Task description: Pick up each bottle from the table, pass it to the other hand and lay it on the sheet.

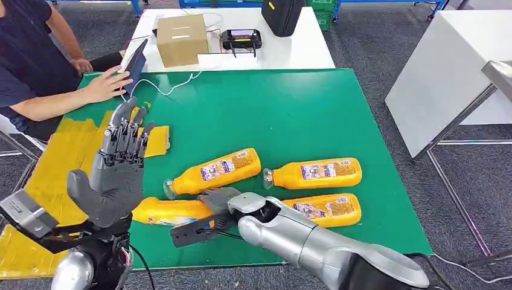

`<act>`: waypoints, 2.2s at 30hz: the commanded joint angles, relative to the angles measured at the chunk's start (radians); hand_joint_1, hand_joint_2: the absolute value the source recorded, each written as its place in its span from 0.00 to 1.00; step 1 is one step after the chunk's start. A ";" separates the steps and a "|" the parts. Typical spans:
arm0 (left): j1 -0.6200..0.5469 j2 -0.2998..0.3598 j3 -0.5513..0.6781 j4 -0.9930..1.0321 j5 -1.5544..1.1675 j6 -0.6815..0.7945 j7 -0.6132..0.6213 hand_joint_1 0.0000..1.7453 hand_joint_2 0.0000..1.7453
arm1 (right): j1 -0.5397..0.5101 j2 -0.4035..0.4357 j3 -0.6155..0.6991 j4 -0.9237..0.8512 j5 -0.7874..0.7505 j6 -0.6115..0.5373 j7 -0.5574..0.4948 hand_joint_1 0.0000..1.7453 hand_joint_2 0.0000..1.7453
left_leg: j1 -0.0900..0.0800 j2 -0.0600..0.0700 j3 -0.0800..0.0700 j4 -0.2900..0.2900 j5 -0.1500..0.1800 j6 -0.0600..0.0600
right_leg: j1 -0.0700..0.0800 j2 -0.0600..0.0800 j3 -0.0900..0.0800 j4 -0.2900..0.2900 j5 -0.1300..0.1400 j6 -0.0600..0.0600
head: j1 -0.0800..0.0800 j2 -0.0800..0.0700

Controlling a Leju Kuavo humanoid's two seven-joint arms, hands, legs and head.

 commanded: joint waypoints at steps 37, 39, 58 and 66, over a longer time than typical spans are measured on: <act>-0.081 -0.029 -0.010 0.015 -0.002 0.055 0.064 0.00 0.00 | 0.044 0.064 0.130 0.329 0.129 -0.046 -0.274 1.00 1.00 | 0.001 -0.003 0.001 -0.001 0.000 -0.001 | 0.000 0.000 0.001 -0.001 0.000 -0.001 | 0.000 0.000; -0.080 -0.027 -0.009 0.010 -0.002 0.058 0.063 0.00 0.00 | 0.045 0.070 0.121 0.336 0.132 -0.048 -0.276 1.00 1.00 | 0.001 -0.004 0.002 -0.001 0.001 -0.001 | 0.001 0.000 0.002 -0.001 0.000 -0.001 | 0.000 0.000; -0.096 -0.067 0.007 0.040 -0.044 0.112 0.050 0.00 0.00 | 0.051 0.086 0.011 0.402 0.130 -0.115 -0.185 1.00 1.00 | 0.003 -0.006 0.008 -0.002 0.001 -0.002 | 0.002 0.000 0.008 -0.003 -0.001 -0.003 | 0.000 0.000; 0.062 -0.154 0.324 -0.162 -0.073 0.523 -0.150 0.00 0.00 | 0.229 -0.056 -0.293 -0.249 -0.146 -0.438 0.051 1.00 1.00 | 0.003 0.001 0.005 0.000 0.001 -0.002 | 0.002 0.005 0.004 -0.001 0.001 -0.002 | 0.000 0.000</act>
